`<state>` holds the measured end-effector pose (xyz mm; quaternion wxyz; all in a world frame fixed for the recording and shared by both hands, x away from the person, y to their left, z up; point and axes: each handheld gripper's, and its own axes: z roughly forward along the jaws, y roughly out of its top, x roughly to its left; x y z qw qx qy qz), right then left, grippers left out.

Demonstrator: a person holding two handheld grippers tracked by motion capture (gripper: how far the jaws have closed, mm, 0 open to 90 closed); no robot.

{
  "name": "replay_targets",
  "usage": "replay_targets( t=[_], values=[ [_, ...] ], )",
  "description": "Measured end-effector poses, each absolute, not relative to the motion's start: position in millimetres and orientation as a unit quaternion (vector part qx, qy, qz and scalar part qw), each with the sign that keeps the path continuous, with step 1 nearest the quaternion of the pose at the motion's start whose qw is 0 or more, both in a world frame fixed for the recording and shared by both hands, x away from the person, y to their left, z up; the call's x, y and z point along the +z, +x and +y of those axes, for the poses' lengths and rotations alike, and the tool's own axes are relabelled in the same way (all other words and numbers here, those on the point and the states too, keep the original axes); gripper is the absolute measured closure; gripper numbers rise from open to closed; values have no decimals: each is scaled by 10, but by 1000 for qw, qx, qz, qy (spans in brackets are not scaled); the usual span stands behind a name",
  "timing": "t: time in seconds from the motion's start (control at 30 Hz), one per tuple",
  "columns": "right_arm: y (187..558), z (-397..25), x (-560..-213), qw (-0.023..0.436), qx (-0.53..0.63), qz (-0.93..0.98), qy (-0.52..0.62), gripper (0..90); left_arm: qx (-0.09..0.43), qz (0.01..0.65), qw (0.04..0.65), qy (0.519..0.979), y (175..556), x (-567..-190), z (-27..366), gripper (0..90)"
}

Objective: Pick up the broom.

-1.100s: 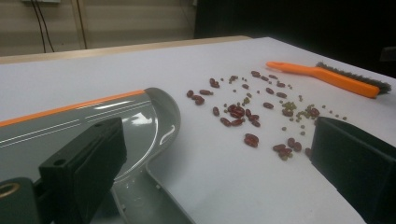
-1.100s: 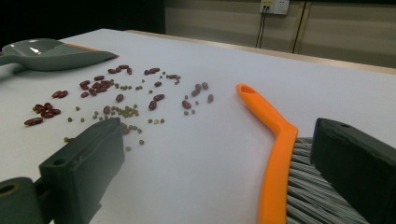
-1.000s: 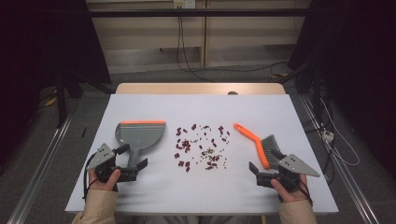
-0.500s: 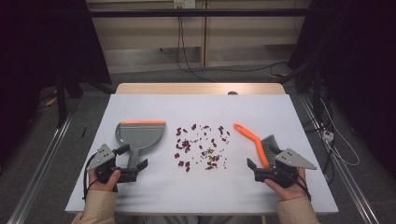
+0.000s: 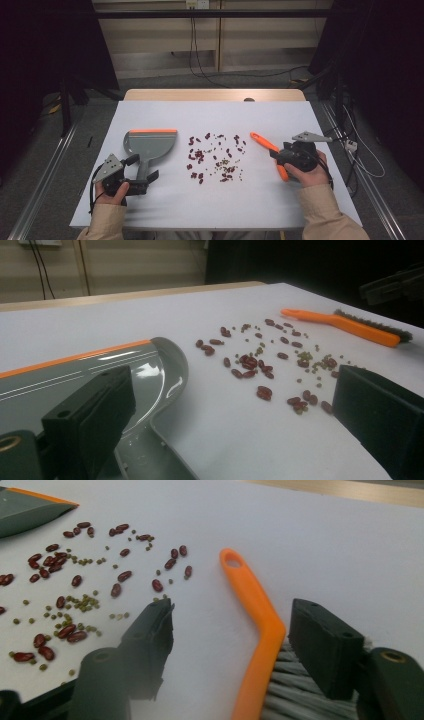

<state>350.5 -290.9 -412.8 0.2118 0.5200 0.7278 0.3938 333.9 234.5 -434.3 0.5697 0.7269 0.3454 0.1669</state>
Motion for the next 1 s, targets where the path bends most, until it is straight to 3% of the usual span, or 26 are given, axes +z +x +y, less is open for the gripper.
replay_targets(
  t=[0.47, 1.0],
  values=[
    [3977, -2896, -4199, 174, 280, 770, 546, 582, 167, 346, 572, 725, 3329, -4344, 2347, 36],
    [4170, -2828, -4361, 127, 218, 777, 577, 684, 165, 346, 569, 728, 3332, -4352, 2340, 36]
  ],
)
